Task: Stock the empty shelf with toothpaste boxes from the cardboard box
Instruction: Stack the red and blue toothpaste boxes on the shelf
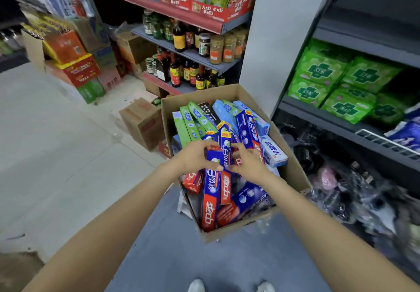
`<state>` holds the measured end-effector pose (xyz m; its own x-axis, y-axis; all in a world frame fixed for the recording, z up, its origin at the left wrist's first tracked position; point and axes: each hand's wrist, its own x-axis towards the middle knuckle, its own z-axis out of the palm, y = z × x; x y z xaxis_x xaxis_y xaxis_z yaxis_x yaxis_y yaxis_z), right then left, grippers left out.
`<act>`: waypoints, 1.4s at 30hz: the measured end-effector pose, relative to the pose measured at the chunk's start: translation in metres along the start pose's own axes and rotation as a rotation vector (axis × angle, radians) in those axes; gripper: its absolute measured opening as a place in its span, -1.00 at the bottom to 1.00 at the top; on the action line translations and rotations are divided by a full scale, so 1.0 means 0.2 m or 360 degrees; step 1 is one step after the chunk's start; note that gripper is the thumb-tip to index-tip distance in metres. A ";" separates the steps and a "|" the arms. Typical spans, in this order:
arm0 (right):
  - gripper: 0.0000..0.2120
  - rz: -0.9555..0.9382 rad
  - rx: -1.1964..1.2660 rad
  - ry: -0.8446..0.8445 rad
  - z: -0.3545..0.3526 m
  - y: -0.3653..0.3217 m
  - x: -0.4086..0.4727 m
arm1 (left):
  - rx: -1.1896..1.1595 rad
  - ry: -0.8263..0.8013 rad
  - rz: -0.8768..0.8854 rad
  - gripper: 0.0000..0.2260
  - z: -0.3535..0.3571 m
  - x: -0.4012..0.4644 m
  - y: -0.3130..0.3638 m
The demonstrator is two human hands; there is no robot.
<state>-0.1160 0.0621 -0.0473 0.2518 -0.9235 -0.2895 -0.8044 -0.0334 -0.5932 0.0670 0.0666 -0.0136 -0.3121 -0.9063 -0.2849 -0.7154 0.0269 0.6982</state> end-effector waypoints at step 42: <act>-0.76 0.0139 0.1770 0.1078 -0.66 0.24 -0.56 | -0.1231 0.0027 0.0345 -0.80 0.17 0.26 0.86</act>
<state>-0.2544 0.1124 0.0552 -0.3601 -0.9254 -0.1179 0.1508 0.0670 -0.9863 -0.0940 0.0387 0.0698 -0.3802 -0.9210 -0.0850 -0.0023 -0.0909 0.9959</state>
